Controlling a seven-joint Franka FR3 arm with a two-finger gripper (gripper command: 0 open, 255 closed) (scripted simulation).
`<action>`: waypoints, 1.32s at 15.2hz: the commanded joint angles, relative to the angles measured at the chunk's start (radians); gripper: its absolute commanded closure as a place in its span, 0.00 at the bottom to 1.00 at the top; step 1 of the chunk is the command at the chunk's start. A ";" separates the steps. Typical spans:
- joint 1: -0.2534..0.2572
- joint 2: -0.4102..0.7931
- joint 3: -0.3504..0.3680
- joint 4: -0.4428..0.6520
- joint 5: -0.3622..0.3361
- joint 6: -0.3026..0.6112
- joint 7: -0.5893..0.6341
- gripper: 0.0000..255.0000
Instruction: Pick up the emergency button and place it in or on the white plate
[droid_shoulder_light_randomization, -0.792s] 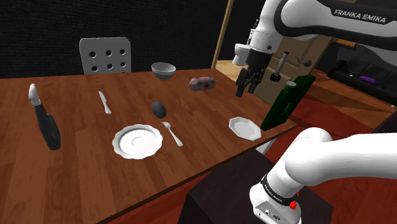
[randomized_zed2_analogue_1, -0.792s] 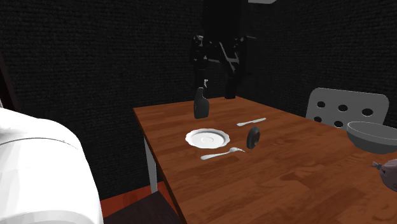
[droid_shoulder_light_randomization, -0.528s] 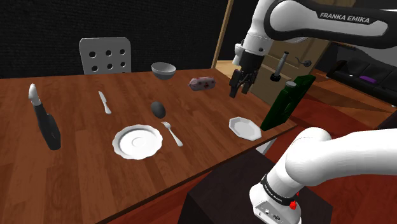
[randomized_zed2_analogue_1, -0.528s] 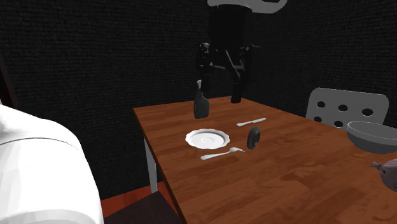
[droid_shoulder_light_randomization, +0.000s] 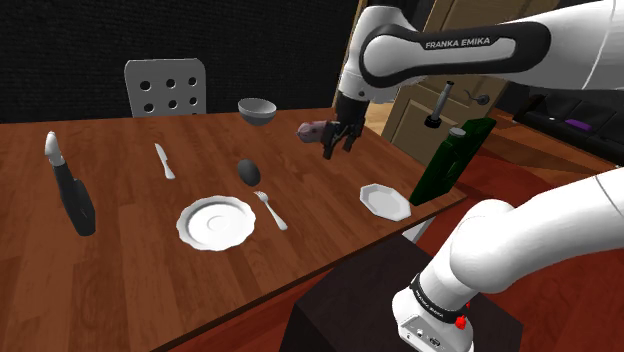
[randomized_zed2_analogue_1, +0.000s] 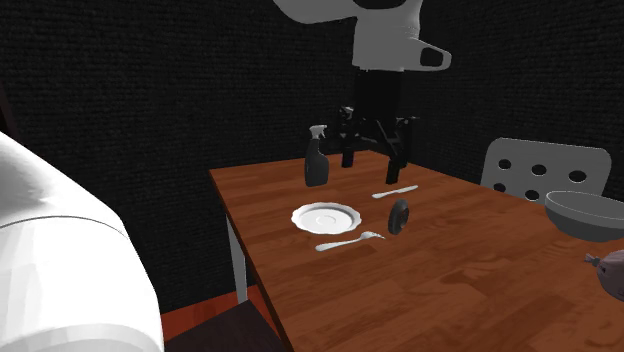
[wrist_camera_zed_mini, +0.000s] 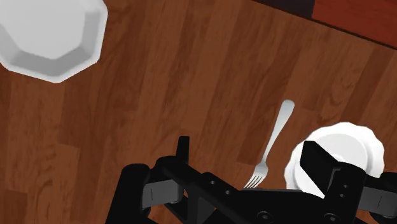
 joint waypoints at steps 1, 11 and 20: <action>0.007 0.070 0.011 0.021 -0.001 0.061 0.001 0.00; 0.030 0.439 0.058 0.211 -0.041 0.287 0.024 0.00; 0.063 0.774 0.076 0.491 -0.120 0.382 0.063 0.00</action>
